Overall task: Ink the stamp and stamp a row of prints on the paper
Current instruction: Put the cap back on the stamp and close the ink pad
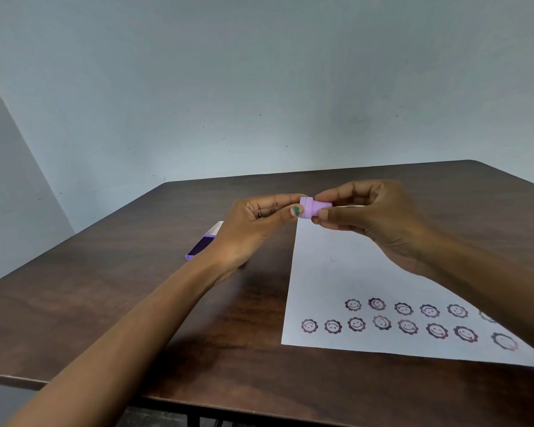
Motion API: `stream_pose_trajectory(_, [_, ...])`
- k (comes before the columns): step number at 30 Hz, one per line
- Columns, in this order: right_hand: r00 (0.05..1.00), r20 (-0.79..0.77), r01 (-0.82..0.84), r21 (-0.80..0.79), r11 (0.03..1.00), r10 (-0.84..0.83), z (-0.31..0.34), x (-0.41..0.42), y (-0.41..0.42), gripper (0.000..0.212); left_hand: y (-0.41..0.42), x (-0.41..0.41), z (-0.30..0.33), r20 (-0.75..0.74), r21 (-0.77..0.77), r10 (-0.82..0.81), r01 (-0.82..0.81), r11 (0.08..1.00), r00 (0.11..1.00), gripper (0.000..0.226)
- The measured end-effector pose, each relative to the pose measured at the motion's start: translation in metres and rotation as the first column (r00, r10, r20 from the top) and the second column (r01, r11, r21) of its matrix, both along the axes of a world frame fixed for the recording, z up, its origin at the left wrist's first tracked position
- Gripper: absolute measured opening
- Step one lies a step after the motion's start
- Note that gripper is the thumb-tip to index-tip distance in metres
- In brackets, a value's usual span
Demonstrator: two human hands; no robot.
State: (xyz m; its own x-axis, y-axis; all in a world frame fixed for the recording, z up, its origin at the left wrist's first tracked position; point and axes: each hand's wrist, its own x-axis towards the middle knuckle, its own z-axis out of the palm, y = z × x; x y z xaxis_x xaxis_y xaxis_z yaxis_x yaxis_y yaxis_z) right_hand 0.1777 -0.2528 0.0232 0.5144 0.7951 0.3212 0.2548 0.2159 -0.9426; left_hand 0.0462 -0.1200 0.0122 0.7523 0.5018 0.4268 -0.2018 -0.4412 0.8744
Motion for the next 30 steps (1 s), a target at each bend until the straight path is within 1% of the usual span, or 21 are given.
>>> stream_pose_trajectory(8, [0.998, 0.044, 0.036, -0.017, 0.999, -0.035, -0.003, -0.002, 0.0, 0.026, 0.003, 0.0, -0.005, -0.013, 0.023, 0.037, -0.037, 0.999, 0.999, 0.03])
stream_pose_trajectory(12, [0.99, 0.128, 0.069, -0.012, 0.998, -0.067, -0.004, -0.004, 0.001, 0.025, 0.003, -0.001, -0.004, 0.0, 0.01, 0.039, -0.039, 0.999, 0.999, 0.03])
stream_pose_trajectory(16, [0.985, 0.16, 0.057, 0.028, 0.998, -0.061, 0.002, -0.006, 0.0, 0.019, 0.001, -0.001, 0.001, 0.012, -0.02, 0.011, -0.011, 1.0, 1.0, 0.028])
stream_pose_trajectory(19, [0.967, 0.24, 0.075, 0.052, 0.996, -0.085, 0.005, -0.009, 0.0, 0.016, 0.003, -0.004, 0.004, -0.018, 0.004, -0.008, 0.008, 1.0, 1.0, 0.026])
stream_pose_trajectory(22, [0.919, 0.357, 0.166, 0.036, 0.985, -0.168, 0.004, -0.009, 0.003, 0.016, 0.01, -0.009, 0.007, -0.073, 0.064, 0.012, -0.007, 0.998, 0.997, 0.027])
stream_pose_trajectory(25, [0.85, 0.473, 0.26, 0.009, 0.966, -0.233, 0.004, -0.008, 0.01, 0.012, 0.023, -0.017, 0.011, -0.104, 0.147, 0.096, -0.08, 0.986, 0.99, 0.024])
stream_pose_trajectory(28, [0.737, 0.656, 0.257, -0.047, 0.965, -0.164, 0.006, -0.011, 0.021, 0.012, 0.042, -0.024, 0.009, -0.106, 0.25, 0.268, -0.235, 0.939, 0.958, 0.019])
stream_pose_trajectory(30, [0.644, 0.757, 0.252, -0.072, 0.965, -0.112, 0.007, -0.012, 0.031, 0.016, 0.054, -0.028, 0.008, -0.11, 0.282, 0.348, -0.307, 0.909, 0.931, 0.019])
